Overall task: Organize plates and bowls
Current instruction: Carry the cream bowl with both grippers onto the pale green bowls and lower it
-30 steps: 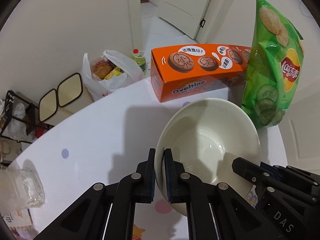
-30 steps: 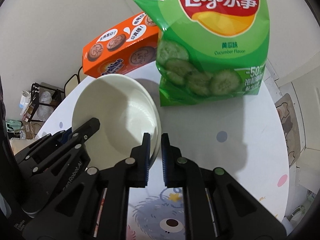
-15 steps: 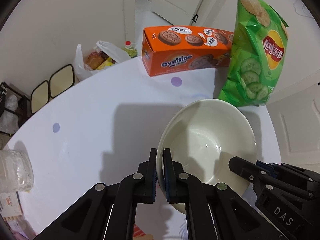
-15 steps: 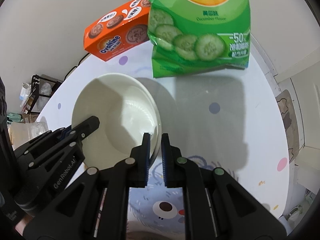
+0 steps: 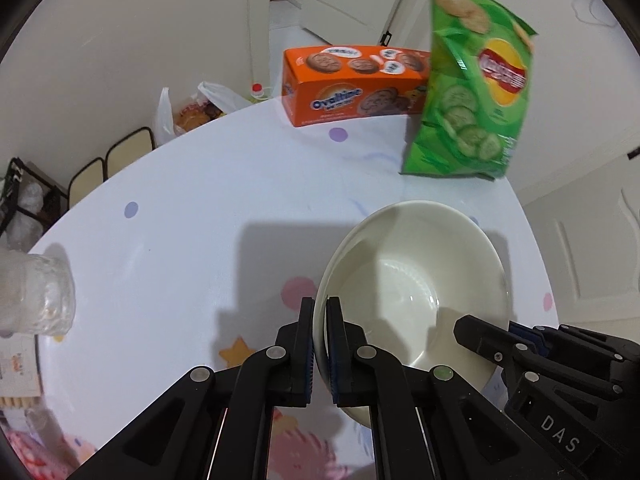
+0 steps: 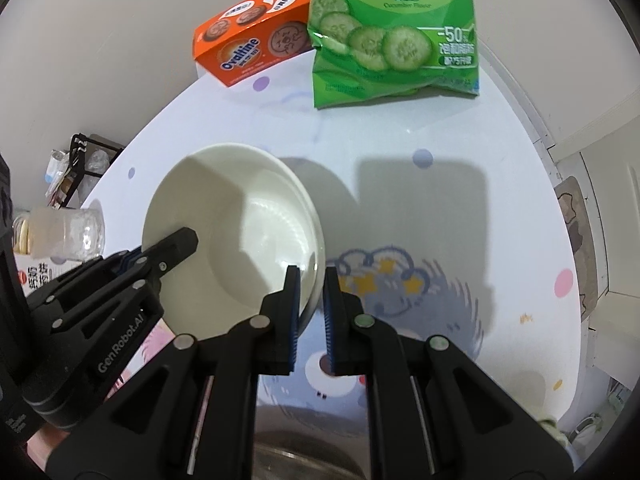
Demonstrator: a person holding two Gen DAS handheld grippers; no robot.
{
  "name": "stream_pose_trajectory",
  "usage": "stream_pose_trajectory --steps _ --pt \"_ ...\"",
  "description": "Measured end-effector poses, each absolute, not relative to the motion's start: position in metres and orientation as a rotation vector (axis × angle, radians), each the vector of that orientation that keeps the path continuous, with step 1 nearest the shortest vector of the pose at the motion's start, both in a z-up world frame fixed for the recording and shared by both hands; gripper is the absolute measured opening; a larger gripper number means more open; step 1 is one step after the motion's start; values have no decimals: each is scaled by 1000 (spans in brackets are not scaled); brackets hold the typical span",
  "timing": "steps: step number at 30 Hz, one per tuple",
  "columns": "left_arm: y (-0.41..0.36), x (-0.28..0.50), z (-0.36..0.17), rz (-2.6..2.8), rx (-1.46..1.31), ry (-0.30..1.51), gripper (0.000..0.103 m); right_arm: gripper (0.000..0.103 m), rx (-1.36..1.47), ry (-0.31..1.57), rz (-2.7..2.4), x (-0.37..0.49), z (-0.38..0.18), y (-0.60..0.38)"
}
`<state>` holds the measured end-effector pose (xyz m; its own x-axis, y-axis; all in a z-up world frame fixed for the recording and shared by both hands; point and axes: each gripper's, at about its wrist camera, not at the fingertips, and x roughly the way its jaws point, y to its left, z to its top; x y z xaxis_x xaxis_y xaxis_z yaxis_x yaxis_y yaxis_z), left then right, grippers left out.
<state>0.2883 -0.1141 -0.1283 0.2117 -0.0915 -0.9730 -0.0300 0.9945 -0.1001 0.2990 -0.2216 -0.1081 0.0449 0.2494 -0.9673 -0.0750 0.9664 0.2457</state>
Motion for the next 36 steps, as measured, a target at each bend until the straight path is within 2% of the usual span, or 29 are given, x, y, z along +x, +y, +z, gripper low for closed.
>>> stream_pose_trajectory --steps 24,36 --pt "-232 186 -28 -155 29 1282 5 14 126 1392 212 179 -2 -322" --pt "-291 160 -41 -218 51 1321 5 14 137 1393 137 137 4 -379"
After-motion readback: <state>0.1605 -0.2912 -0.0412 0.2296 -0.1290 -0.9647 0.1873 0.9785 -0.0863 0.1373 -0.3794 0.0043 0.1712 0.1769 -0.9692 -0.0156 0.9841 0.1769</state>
